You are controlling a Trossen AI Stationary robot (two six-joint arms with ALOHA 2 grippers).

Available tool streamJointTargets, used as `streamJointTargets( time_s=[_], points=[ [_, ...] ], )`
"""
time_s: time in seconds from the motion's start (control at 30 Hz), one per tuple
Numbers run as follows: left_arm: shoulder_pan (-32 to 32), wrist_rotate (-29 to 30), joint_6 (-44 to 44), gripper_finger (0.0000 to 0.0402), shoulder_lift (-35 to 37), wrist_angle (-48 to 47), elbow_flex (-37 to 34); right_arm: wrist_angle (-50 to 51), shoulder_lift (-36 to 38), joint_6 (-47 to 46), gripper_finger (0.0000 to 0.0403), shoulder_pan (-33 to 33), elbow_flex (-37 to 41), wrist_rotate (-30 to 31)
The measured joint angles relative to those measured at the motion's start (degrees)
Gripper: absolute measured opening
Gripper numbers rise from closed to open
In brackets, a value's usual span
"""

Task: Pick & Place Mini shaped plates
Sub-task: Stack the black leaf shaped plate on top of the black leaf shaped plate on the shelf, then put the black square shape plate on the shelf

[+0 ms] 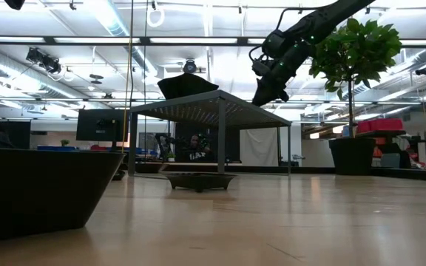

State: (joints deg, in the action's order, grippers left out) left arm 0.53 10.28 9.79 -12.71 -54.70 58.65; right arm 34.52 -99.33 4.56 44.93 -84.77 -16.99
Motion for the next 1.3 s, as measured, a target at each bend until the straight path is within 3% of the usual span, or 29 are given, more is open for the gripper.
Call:
streamJointTargets(
  time_s=[0.43, 0.9, 1.3],
  points=[
    [-0.02, 0.0, -0.03, 0.0005, 0.0, 0.0, 0.0, 1.66, 4.69, -4.34, 0.0114, -2.56, 0.09, 0.23],
    [0.01, 0.01, -0.01, 0.0005, 0.0, 0.01, 0.0, 14.9, 11.31, -1.12, 0.0135, -16.94, 0.07, 1.78],
    [-0.02, 0.0, -0.01, 0.0005, 0.0, 0.0, 0.0, 24.18, 12.07, -9.86, 0.0135, -30.96, 3.6, 3.04]
  ],
)
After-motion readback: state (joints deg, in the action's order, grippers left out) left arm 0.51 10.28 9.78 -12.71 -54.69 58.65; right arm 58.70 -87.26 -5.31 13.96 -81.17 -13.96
